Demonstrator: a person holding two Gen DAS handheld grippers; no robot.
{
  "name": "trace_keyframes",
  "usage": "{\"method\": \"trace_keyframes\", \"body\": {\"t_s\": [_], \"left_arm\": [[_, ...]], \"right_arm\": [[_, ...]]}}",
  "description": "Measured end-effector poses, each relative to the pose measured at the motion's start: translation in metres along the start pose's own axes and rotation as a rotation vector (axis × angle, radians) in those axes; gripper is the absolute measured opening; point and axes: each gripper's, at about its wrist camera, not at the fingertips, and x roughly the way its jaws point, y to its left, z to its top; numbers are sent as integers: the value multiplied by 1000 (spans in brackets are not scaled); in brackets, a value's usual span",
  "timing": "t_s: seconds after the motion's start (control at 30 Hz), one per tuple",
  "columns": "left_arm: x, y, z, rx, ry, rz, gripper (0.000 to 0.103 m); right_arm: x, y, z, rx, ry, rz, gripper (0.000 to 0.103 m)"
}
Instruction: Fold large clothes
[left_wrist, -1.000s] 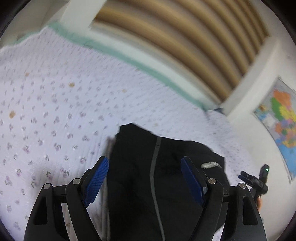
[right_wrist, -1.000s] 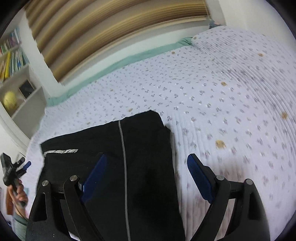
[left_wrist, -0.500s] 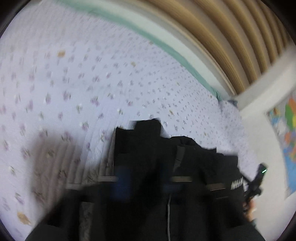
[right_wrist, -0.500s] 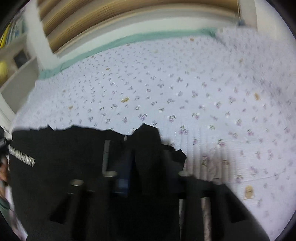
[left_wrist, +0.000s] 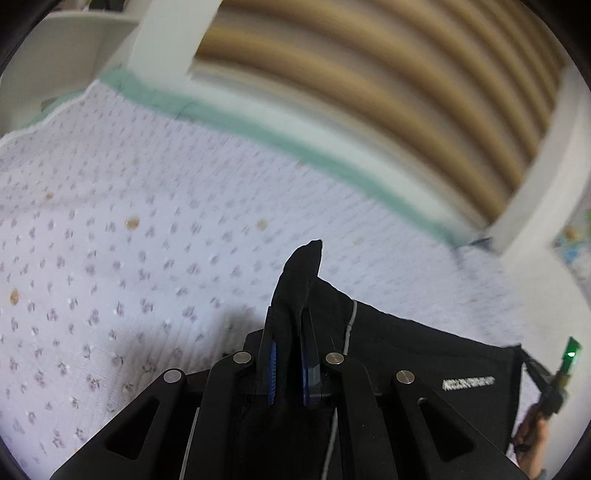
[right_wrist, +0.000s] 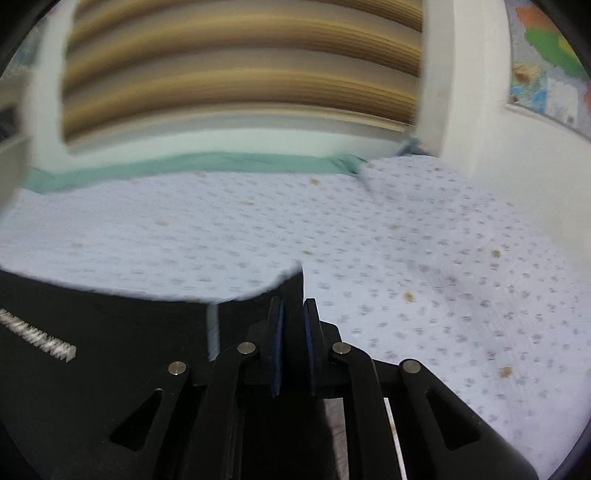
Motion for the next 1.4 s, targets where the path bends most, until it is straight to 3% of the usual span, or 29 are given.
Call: {"method": "trace_keyframes", "body": {"t_s": [0.07, 0.2, 0.27, 0.43, 0.5, 0.6, 0.73, 0.83, 0.9, 0.97, 1.03, 1.1, 1.2, 1.27, 1.3, 1.4], "left_arm": [[34, 10, -10, -36, 74, 50, 9], [88, 24, -44, -14, 200, 107, 11], [101, 26, -55, 0, 210, 111, 12], [99, 29, -56, -2, 193, 104, 17], [91, 36, -54, -25, 178, 80, 23], [54, 40, -47, -37, 122, 69, 32], [-6, 14, -36, 25, 15, -3, 32], [-48, -36, -38, 128, -19, -90, 41], [-58, -74, -48, 216, 9, -104, 50], [-58, -107, -63, 299, 54, -119, 50], [-44, -130, -84, 341, 139, -158, 49], [-24, -139, -102, 342, 222, -192, 24], [27, -128, -133, 277, 378, -163, 24], [55, -107, -144, 210, 406, -184, 20], [62, -97, -145, 176, 403, -199, 12], [67, -77, -138, 63, 426, -237, 5]], "right_arm": [[37, 1, -6, 8, 85, -68, 4], [106, -3, -47, 93, 293, 127, 4], [125, -5, -68, 139, 337, 200, 6], [129, -10, -73, 171, 320, 210, 7], [123, -10, -72, 158, 311, 179, 12], [94, -20, -69, 173, 247, 137, 41], [37, -31, -56, 247, 173, 257, 61], [-7, -16, -41, 239, 142, 339, 61], [-34, 8, -32, 190, 134, 394, 61], [-52, 36, -27, 126, 140, 436, 61], [-64, 70, -34, 43, 183, 470, 61], [-64, 107, -52, -37, 276, 488, 61], [-46, 142, -87, -146, 362, 418, 61], [-32, 152, -104, -189, 374, 387, 61], [-25, 152, -108, -178, 373, 389, 61], [-15, 148, -114, -122, 379, 407, 61]]}}
